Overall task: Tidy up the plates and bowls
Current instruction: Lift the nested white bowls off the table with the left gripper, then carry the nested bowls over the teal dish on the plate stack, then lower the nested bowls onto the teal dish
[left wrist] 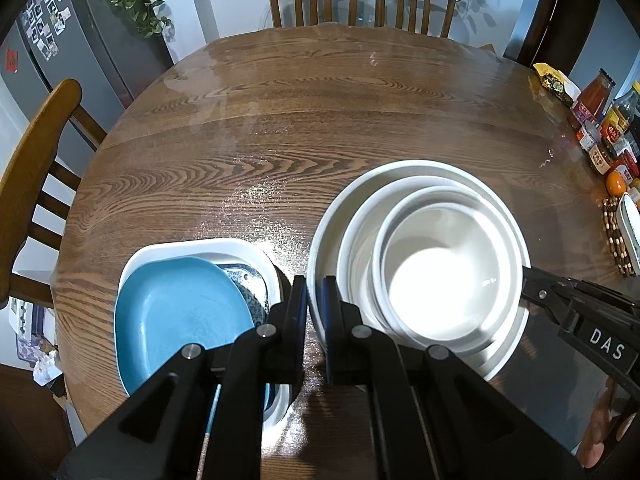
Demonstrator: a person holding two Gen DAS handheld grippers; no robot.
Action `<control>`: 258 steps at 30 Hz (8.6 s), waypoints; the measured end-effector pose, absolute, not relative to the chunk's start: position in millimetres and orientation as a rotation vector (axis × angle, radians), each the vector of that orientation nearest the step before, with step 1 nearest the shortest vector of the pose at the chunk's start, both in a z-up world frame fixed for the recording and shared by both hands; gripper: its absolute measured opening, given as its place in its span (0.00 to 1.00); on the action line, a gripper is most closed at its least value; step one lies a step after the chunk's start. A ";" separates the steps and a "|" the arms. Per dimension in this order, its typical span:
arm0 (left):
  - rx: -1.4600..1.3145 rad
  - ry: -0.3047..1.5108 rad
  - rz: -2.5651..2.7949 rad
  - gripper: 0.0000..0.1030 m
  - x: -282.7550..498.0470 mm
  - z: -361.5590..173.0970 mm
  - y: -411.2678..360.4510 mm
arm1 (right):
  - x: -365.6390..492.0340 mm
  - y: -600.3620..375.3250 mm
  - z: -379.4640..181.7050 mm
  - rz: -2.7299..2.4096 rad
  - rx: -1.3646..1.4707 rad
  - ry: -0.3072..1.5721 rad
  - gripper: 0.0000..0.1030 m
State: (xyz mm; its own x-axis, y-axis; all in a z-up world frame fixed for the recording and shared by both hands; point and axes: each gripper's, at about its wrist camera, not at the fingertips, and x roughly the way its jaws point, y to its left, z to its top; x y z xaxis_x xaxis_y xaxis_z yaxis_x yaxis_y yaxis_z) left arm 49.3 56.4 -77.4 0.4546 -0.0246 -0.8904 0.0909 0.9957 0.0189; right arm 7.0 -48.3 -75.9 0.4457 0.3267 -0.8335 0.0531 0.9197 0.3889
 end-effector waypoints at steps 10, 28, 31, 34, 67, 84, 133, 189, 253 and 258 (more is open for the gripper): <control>0.066 1.084 -0.057 0.03 43.2 -71.4 56.9 | 3.4 -46.7 -70.5 0.185 0.381 1.093 0.10; 0.054 1.063 -0.022 0.03 34.7 -61.7 60.2 | -0.7 -39.5 -62.8 0.219 0.364 1.076 0.10; 0.054 1.058 -0.018 0.03 32.8 -60.1 60.8 | -2.0 -37.8 -61.2 0.221 0.362 1.073 0.10; 0.049 1.055 -0.015 0.03 32.0 -59.5 62.3 | -3.0 -36.6 -60.2 0.224 0.357 1.071 0.10; 0.012 1.014 0.034 0.03 21.4 -45.9 79.1 | -4.1 -12.9 -45.6 0.261 0.306 1.049 0.10; -0.014 1.008 0.064 0.03 18.3 -42.8 91.6 | -0.4 -3.5 -41.0 0.288 0.278 1.052 0.10; -0.059 1.005 0.155 0.03 9.9 -40.5 123.1 | 9.4 31.5 -38.1 0.367 0.220 1.073 0.10; -0.114 1.046 0.274 0.03 3.1 -53.4 168.2 | 29.4 81.2 -55.2 0.470 0.158 1.137 0.10; -0.117 1.102 0.277 0.03 18.8 -71.3 179.1 | 45.8 89.4 -72.3 0.461 0.163 1.196 0.10; -0.119 1.101 0.276 0.03 19.2 -71.8 179.7 | 45.6 91.5 -70.6 0.451 0.148 1.179 0.10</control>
